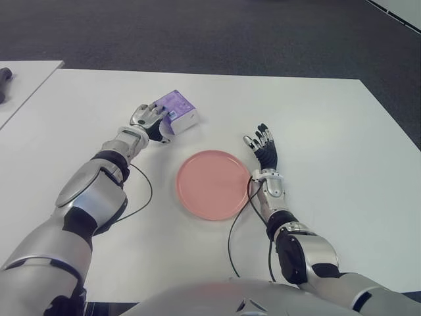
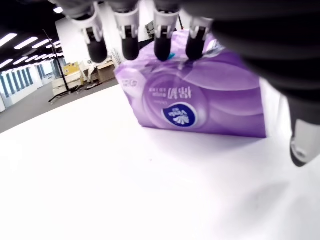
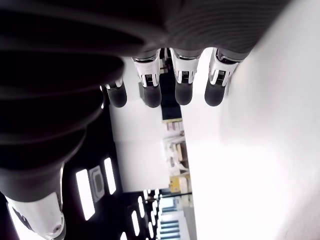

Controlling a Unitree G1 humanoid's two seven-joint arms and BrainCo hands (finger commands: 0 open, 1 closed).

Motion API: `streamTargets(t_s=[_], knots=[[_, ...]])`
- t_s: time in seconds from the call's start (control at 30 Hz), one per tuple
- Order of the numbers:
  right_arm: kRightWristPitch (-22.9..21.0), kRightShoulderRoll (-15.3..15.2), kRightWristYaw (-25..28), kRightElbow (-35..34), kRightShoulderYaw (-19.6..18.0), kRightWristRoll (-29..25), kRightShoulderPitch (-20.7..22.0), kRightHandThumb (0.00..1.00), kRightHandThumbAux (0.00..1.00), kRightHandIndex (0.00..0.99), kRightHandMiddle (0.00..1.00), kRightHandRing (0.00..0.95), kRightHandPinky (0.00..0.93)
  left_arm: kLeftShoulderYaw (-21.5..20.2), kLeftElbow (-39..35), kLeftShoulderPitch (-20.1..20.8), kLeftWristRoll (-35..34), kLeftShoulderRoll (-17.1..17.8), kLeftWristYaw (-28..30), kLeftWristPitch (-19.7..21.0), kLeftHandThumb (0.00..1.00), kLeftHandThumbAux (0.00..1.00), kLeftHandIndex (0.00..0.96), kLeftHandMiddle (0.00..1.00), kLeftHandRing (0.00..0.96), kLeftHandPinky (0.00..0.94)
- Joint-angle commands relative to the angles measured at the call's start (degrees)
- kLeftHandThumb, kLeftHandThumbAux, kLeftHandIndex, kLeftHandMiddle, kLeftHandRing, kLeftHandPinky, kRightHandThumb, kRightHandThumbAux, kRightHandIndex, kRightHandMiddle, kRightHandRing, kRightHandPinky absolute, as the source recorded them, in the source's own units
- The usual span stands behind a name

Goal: Put the tissue paper into the plate.

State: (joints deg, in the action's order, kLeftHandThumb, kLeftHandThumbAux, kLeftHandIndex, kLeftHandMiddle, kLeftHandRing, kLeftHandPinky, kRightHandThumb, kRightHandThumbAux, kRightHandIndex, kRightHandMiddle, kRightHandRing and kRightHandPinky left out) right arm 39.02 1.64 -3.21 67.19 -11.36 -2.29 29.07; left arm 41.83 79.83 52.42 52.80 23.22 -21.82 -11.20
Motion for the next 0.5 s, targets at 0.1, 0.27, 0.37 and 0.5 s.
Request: streamTargets(t_s=[0.1,0.27,0.37,0.5], knots=[[-3.86,0.32,-1.15,4.29,-0.5,-0.22,-6.82,0.131,0.677,0.013,0.004,0.0,0.042,1.47,0.23,-3.5,1.25,-1.11,-1.65,-1.93,0.0,0.495,0.108,0.023,0.004,0.028],[-4.18,0.42,-1.44,4.08,-0.49,-0.29,-7.0,0.126,0.653,0.022,0.02,0.006,0.054,0.05,-0.04,-4.76,-0.65,-1.89,-2.1,-3.59,0.0,0.497,0.101,0.02,0.0,0.019],[-3.9,0.5,-1.3,3.92,-0.52,-0.41,-7.2,0.124,0.646,0.027,0.029,0.012,0.061,-1.13,-0.32,-5.41,-2.06,-2.07,-0.86,-4.79,0.0,0.486,0.105,0.027,0.002,0.031],[-3.41,0.71,-0.67,3.7,-0.83,-0.95,-7.42,0.128,0.643,0.036,0.04,0.022,0.076,-2.84,-0.7,-5.95,-4.56,-1.6,3.45,-6.94,0.0,0.466,0.119,0.048,0.026,0.078]])
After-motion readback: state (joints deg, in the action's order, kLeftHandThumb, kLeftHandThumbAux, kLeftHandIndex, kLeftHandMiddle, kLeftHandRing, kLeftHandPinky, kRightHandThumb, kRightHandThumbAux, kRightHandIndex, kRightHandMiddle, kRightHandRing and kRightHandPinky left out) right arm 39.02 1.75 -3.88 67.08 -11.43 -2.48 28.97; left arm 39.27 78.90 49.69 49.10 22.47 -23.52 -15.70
